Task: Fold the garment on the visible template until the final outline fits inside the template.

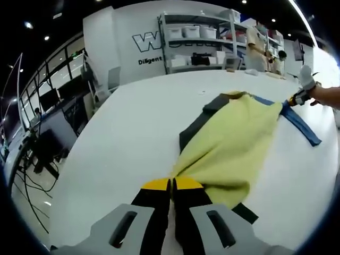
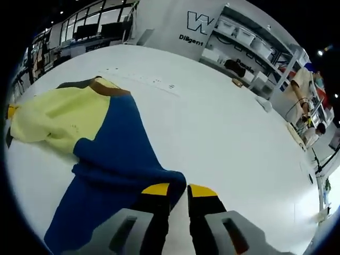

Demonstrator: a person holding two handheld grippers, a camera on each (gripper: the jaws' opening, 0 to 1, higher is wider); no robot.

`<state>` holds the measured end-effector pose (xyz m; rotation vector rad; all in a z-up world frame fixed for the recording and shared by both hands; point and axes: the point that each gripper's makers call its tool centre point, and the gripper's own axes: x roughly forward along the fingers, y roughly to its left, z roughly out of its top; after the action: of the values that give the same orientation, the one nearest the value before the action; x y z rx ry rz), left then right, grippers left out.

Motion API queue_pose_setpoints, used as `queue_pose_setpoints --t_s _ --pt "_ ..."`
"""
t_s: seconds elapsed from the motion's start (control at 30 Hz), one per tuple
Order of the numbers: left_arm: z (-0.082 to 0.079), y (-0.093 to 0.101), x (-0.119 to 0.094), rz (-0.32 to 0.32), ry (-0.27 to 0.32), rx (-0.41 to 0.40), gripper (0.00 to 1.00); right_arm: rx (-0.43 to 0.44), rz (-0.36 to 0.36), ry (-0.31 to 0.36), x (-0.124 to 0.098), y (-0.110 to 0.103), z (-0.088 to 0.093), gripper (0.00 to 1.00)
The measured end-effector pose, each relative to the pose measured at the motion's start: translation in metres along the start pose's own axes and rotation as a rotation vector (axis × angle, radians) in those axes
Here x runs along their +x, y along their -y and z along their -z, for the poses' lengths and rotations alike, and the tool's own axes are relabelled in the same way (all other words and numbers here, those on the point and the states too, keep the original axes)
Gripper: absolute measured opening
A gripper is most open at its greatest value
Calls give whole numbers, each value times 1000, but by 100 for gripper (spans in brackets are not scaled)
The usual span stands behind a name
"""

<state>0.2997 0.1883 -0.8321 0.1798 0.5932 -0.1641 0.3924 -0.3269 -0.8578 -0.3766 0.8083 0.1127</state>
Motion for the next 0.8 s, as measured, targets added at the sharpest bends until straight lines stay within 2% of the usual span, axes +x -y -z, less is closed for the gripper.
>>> queue_pose_setpoints --t_s 0.17,0.2,0.3,0.37,0.4,0.6,0.8 --pt "0 0 0 1 -1 0 0 9 5 36 -10 3 -9 8" --pt "1 1 0 3 -3 2 0 6 11 82 -24 5 -18 8" --pt "1 1 0 3 -4 5 0 -3 13 151 -43 3 -31 8" --pt "1 2 1 6 -5 7 0 -12 12 165 -47 2 -34 9" --pt "1 2 1 6 -6 9 0 -19 11 192 -60 -2 -38 9" --pt "2 4 2 8 -8 12 0 -58 6 273 -90 -10 -52 9" --pt "1 4 1 9 -8 12 0 -91 -21 320 -115 -29 -55 10"
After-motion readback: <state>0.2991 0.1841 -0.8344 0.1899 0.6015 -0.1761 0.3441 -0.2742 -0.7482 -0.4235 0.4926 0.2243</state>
